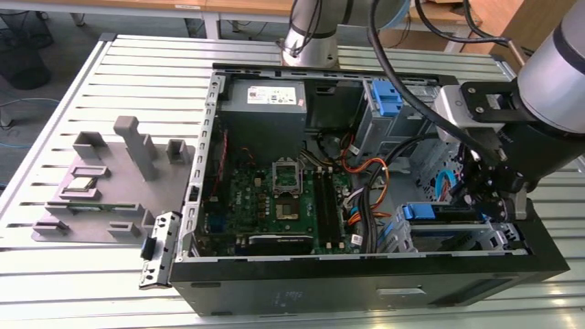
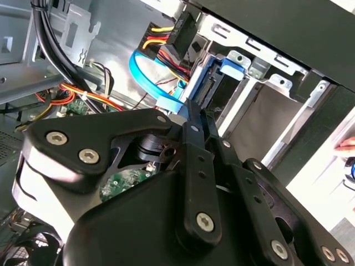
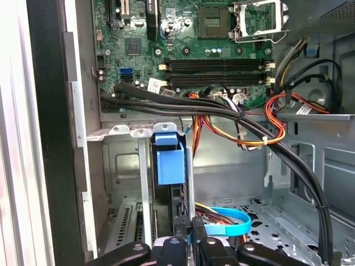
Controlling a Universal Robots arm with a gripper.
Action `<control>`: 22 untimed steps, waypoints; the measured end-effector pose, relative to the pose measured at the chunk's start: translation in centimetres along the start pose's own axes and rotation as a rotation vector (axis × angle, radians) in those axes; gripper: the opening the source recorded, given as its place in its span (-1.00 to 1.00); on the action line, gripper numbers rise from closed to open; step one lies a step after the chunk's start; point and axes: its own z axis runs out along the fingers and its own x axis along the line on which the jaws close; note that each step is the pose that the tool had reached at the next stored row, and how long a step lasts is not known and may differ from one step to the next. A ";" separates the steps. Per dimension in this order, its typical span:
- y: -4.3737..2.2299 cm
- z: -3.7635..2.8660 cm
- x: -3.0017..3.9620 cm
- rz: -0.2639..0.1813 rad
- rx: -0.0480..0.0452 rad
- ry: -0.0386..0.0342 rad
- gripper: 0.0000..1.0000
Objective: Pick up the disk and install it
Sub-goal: 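Insert the first disk wire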
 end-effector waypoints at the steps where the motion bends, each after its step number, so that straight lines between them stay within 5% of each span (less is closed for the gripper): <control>1: 0.07 0.06 0.02 0.000 0.0016 -0.0003 -0.68; 12: 0.04 -0.36 0.00 -0.001 0.0026 0.0014 -0.68; 17: 0.41 -0.26 0.20 -0.003 0.0231 0.0000 -0.68; 22: 0.86 -0.08 0.28 -0.006 0.0299 -0.0008 -0.68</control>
